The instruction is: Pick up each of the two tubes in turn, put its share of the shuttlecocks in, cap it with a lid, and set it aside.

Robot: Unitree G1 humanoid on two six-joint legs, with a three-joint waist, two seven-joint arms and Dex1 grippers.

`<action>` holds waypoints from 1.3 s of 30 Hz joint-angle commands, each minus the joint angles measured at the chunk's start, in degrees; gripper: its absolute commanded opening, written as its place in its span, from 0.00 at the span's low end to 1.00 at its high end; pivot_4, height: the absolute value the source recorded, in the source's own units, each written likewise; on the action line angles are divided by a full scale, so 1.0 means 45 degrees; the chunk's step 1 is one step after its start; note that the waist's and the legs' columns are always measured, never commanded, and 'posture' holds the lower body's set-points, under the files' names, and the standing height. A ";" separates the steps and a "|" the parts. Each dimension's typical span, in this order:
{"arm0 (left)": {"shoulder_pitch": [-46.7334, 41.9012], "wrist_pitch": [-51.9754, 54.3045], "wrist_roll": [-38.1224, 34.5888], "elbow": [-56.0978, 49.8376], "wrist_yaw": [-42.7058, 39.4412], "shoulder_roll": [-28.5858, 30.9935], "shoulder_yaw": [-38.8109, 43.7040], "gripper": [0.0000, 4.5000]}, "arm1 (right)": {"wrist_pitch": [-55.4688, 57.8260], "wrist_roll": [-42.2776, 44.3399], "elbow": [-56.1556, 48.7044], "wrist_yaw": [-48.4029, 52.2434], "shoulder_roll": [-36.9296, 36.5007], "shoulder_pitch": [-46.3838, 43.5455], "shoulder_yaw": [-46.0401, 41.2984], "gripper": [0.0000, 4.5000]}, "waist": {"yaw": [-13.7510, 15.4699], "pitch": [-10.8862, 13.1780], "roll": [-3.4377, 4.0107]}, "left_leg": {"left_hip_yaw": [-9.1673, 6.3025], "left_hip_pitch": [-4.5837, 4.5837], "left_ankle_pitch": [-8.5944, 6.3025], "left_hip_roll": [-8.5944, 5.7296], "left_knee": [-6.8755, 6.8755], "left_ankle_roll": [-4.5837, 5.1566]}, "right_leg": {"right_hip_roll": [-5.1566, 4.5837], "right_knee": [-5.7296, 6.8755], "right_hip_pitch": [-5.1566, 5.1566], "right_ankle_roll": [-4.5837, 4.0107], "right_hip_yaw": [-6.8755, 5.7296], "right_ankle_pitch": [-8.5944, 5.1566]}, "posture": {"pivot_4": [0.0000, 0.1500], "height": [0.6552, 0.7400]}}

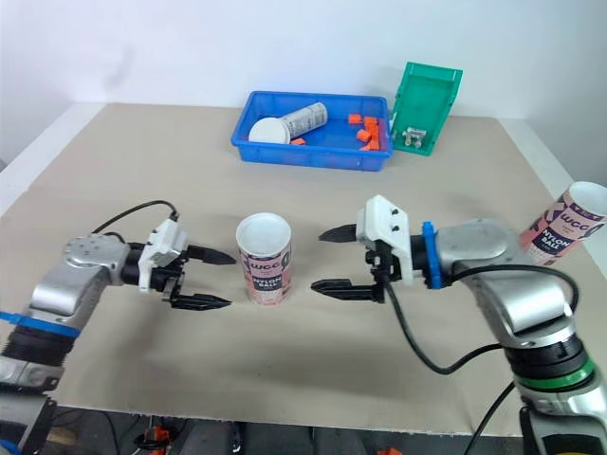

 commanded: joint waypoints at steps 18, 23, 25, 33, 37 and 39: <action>0.3016 0.3151 -0.4010 -0.5284 0.2883 0.1001 0.3901 0.96 | -0.2104 -0.1668 0.3116 -0.0414 0.3885 -0.0807 0.2308 0.97 | 0.0010 0.0044 -0.0078 | 0.0001 0.0009 0.0004 0.0013 0.0026 -0.0006 | 0.0004 0.0001 0.0012 -0.0031 -0.0007 0.0016 | 1.00 0.62; 0.3046 0.3143 -0.4061 -0.5343 0.3010 0.1099 0.3729 0.96 | -0.2484 -0.1950 0.3933 -0.0264 0.3950 -0.1046 0.2079 0.97 | 0.0010 0.0044 -0.0080 | 0.0009 0.0009 0.0004 0.0013 0.0032 -0.0007 | 0.0003 0.0001 0.0014 -0.0025 0.0002 0.0020 | 1.00 0.62; 0.2923 0.3134 -0.4034 -0.5232 0.2984 0.1104 0.3649 0.96 | -0.2503 -0.1927 0.3927 -0.0200 0.3846 -0.0999 0.1920 0.97 | 0.0014 0.0046 -0.0082 | 0.0008 0.0009 0.0004 0.0013 0.0032 -0.0008 | 0.0003 0.0001 0.0014 -0.0024 -0.0001 0.0020 | 1.00 0.62; 0.2386 0.2916 -0.3772 -0.4730 0.2708 0.0987 0.3094 0.96 | -0.1902 -0.1078 0.2910 -0.0060 0.4162 -0.0690 0.1803 0.97 | 0.0015 0.0046 -0.0082 | 0.0007 0.0009 0.0004 0.0013 0.0030 -0.0007 | 0.0005 0.0001 0.0014 0.0002 -0.0001 0.0034 | 1.00 0.62; 0.2227 0.2875 -0.3757 -0.4607 0.2678 0.0960 0.2932 0.96 | -0.1890 -0.1195 0.3179 -0.0131 0.4473 -0.0814 0.2012 0.97 | 0.0015 0.0045 -0.0082 | 0.0006 0.0009 0.0004 0.0014 0.0031 -0.0007 | 0.0010 0.0001 0.0014 0.0003 0.0001 0.0036 | 1.00 0.62; 0.2200 0.2874 -0.3761 -0.4597 0.2672 0.0951 0.2905 0.96 | -0.1927 -0.1264 0.3399 -0.0122 0.4636 -0.0899 0.2064 0.97 | 0.0014 0.0045 -0.0082 | 0.0008 0.0009 0.0004 0.0014 0.0031 -0.0007 | 0.0009 0.0001 0.0014 0.0004 0.0002 0.0036 | 1.00 0.62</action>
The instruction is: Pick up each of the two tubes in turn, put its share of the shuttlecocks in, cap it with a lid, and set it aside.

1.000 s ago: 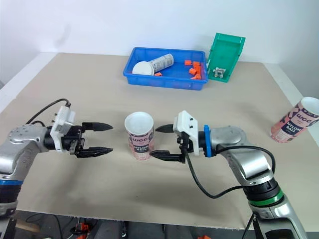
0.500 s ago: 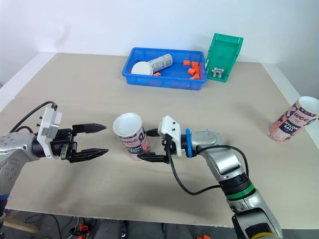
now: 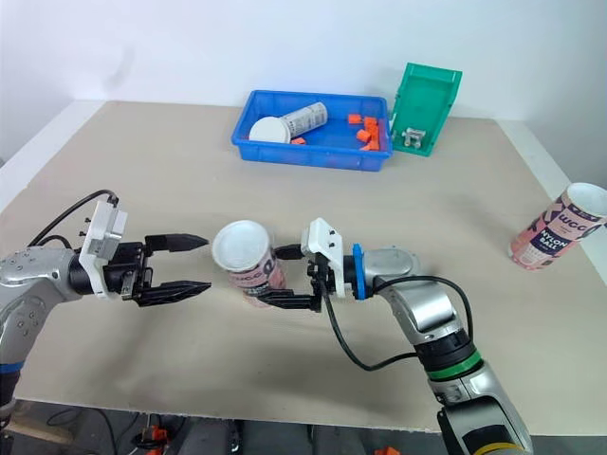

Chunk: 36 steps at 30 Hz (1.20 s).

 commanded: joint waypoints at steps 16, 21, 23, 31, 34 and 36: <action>-0.0267 -0.0201 -0.0086 -0.0102 -0.0006 0.0093 -0.0113 0.96 | -0.0581 -0.0473 0.0919 0.0052 0.0870 -0.0859 -0.0067 0.97 | -0.0001 0.0000 0.0000 | 0.0000 0.0000 0.0000 0.0001 0.0000 0.0000 | 0.0001 0.0000 -0.0001 0.0001 -0.0001 0.0003 | 1.00 0.62; -0.0385 -0.0220 -0.0068 -0.0054 0.0031 0.0019 -0.0214 1.00 | -0.0489 -0.0342 0.0814 0.0085 0.0882 -0.0804 -0.0217 0.68 | -0.0001 0.0000 0.0000 | 0.0000 0.0000 0.0000 0.0000 0.0003 0.0000 | 0.0001 0.0000 0.0000 0.0003 0.0000 0.0007 | 1.00 0.62; -0.0576 -0.0269 -0.0061 0.0029 0.0062 -0.0167 -0.0373 1.00 | -0.0151 -0.0122 0.0603 -0.0049 0.0775 -0.0795 -0.0498 0.66 | 0.0000 0.0000 0.0000 | -0.0001 0.0000 0.0000 0.0000 0.0003 0.0000 | 0.0001 0.0000 0.0000 0.0003 -0.0001 0.0007 | 1.00 0.62; -0.2016 -0.0288 -0.0003 0.0589 0.0648 -0.1472 -0.1024 1.00 | 0.0559 0.0841 -0.0648 -0.1394 -0.0547 -0.0219 -0.3407 0.66 | 0.0064 0.0002 -0.0003 | -0.0004 -0.0008 0.0001 -0.0003 0.0027 -0.0001 | 0.0001 0.0001 0.0014 0.0024 0.0004 0.0018 | 1.00 0.62; -0.2928 -0.0406 0.0173 0.1166 0.1177 -0.2448 -0.1455 1.00 | 0.0471 0.0455 -0.0243 -0.2861 -0.1702 0.0527 -0.5712 0.66 | 0.0299 0.0004 -0.0002 | -0.0007 -0.0009 0.0001 -0.0017 0.0043 -0.0001 | -0.0003 0.0000 0.0027 0.0040 0.0009 0.0019 | 1.00 0.62; -0.3416 -0.0493 0.0316 0.1568 0.1296 -0.3078 -0.1773 1.00 | 0.0127 0.0014 0.0296 -0.3873 -0.2562 0.1316 -0.7331 0.66 | 0.0414 0.0005 -0.0004 | -0.0010 -0.0016 0.0001 -0.0027 0.0074 -0.0001 | -0.0006 -0.0009 0.0053 0.0056 0.0013 0.0015 | 1.00 0.62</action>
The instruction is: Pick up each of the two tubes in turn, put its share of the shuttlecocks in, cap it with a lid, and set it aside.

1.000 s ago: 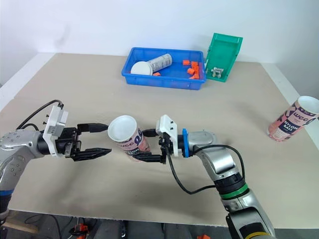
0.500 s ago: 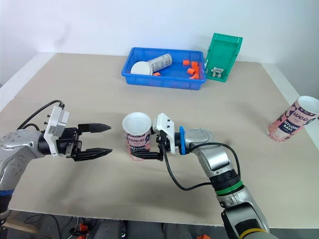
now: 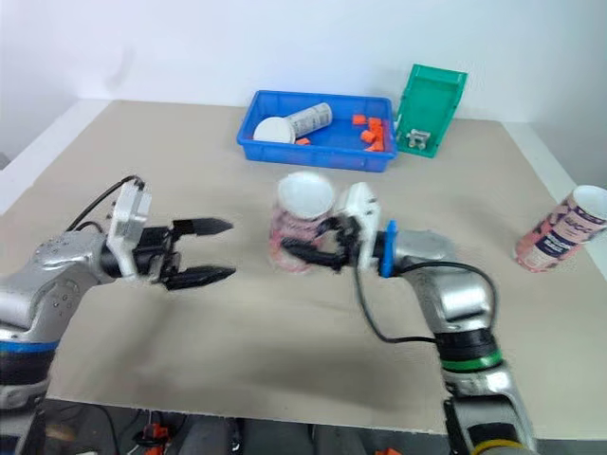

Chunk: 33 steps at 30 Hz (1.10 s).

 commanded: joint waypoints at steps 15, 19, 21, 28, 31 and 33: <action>-0.2669 -0.1555 0.1437 0.2962 0.0157 -0.2904 -0.1454 1.00 | -0.0826 -0.0644 0.2491 -0.3912 -0.1544 0.2426 -0.5127 0.66 | -0.0361 -0.0004 0.0017 | 0.0046 0.0050 -0.0002 -0.0036 0.0042 0.0019 | 0.0031 0.0000 0.0043 0.0061 0.0151 0.0032 | 1.00 0.62; -0.2799 -0.1789 0.1880 0.3373 0.0282 -0.3226 -0.1626 1.00 | -0.1380 -0.1015 0.4198 -0.4123 -0.1582 0.1883 -0.4746 0.66 | -0.0372 -0.0003 0.0019 | 0.0069 0.0051 -0.0002 -0.0046 0.0056 0.0020 | 0.0027 -0.0005 0.0045 0.0085 0.0191 0.0044 | 1.00 0.62; -0.2907 -0.1897 0.2165 0.3624 0.0480 -0.3346 -0.1688 1.00 | -0.1684 -0.1158 0.5141 -0.4210 -0.1601 0.1513 -0.4609 0.66 | -0.0366 -0.0002 0.0021 | 0.0070 0.0056 -0.0002 -0.0047 0.0059 0.0020 | 0.0028 -0.0005 0.0048 0.0088 0.0193 0.0048 | 1.00 0.62; -0.2968 -0.2031 0.2366 0.3831 0.0455 -0.3372 -0.1602 1.00 | -0.1040 -0.0820 0.7059 -0.3720 -0.1550 0.0826 -0.4309 0.80 | -0.0376 -0.0003 0.0018 | 0.0066 0.0092 -0.0001 -0.0050 0.0060 0.0021 | 0.0029 -0.0018 0.0092 0.0095 0.0195 0.0050 | 1.00 0.62; -0.2866 -0.2065 0.2390 0.3793 0.0434 -0.3289 -0.1564 1.00 | -0.0698 -0.0594 0.6904 -0.3251 -0.1571 0.1156 -0.4262 0.99 | -0.0371 -0.0002 0.0017 | 0.0059 0.0099 -0.0001 -0.0057 0.0061 0.0021 | 0.0029 -0.0025 0.0111 0.0094 0.0197 0.0048 | 1.00 0.62; -0.2840 -0.2066 0.2386 0.3789 0.0437 -0.3261 -0.1530 1.00 | -0.0635 -0.0642 0.6853 -0.3213 -0.1677 0.1377 -0.4215 0.99 | -0.0368 0.0001 0.0037 | 0.0058 0.0094 -0.0001 -0.0066 0.0061 0.0022 | 0.0027 -0.0024 0.0108 0.0101 0.0205 0.0044 | 1.00 0.62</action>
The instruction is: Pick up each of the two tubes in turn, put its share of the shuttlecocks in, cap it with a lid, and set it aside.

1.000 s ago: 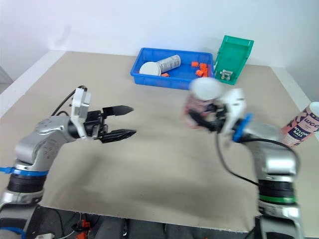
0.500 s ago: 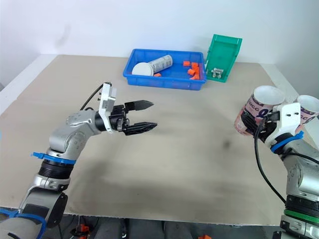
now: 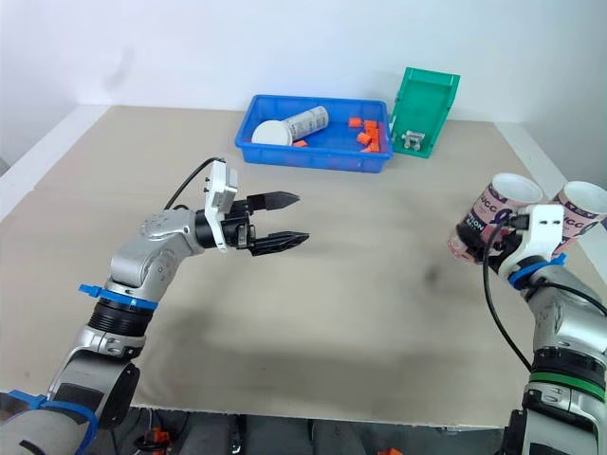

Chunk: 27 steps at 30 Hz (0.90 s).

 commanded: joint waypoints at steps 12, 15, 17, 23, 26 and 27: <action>-0.0175 -0.0263 -0.0036 0.0057 -0.0049 0.0112 0.0398 1.00 | 0.0637 -0.0140 -0.0999 0.0754 -0.1172 0.1197 0.0375 0.99 | 0.0003 0.0003 0.0008 | -0.0002 -0.0002 -0.0001 -0.0009 -0.0002 0.0000 | -0.0001 -0.0001 0.0000 -0.0010 0.0010 -0.0019 | 1.00 0.62; -0.0123 -0.0253 -0.0057 0.0054 -0.0072 0.0184 0.0439 1.00 | 0.0820 -0.0232 -0.1484 0.1072 -0.1520 0.1680 0.0484 0.99 | 0.0004 0.0003 0.0009 | -0.0002 -0.0007 -0.0001 -0.0012 -0.0001 0.0000 | -0.0002 -0.0001 -0.0002 -0.0011 0.0010 -0.0023 | 1.00 0.62; -0.0023 -0.0188 -0.0058 -0.0005 -0.0047 0.0333 0.0516 1.00 | 0.1023 -0.0162 -0.1987 0.1386 -0.1785 0.2219 0.0445 0.99 | 0.0006 0.0002 0.0008 | -0.0004 -0.0007 -0.0001 -0.0012 -0.0003 0.0000 | -0.0002 -0.0001 0.0000 0.0004 0.0010 -0.0023 | 1.00 0.62; 0.1236 0.0925 -0.0209 -0.0846 0.0197 0.1517 0.0900 1.00 | 0.1957 0.1518 -0.6288 0.3061 -0.2078 0.4617 -0.0283 0.99 | -0.0033 -0.0010 0.0035 | -0.0013 -0.0006 -0.0005 -0.0017 -0.0027 -0.0001 | -0.0002 0.0000 -0.0005 0.0002 0.0013 -0.0043 | 1.00 0.62; 0.2160 0.1456 -0.0475 -0.1448 0.0576 0.2123 0.1424 1.00 | 0.2542 0.2578 -0.8205 0.3272 -0.1910 0.5064 -0.0385 0.99 | -0.0150 -0.0005 0.0037 | -0.0015 0.0013 -0.0017 0.0001 -0.0058 -0.0001 | 0.0012 0.0010 -0.0010 -0.0021 0.0012 -0.0066 | 1.00 0.62; 0.2479 0.1792 -0.0603 -0.1629 0.0709 0.2339 0.1611 1.00 | 0.2661 0.2818 -0.8777 0.3286 -0.1815 0.5117 -0.0203 0.99 | -0.0143 -0.0002 0.0033 | -0.0016 0.0013 -0.0017 0.0001 -0.0054 -0.0002 | 0.0011 0.0010 -0.0008 -0.0020 0.0009 -0.0064 | 1.00 0.62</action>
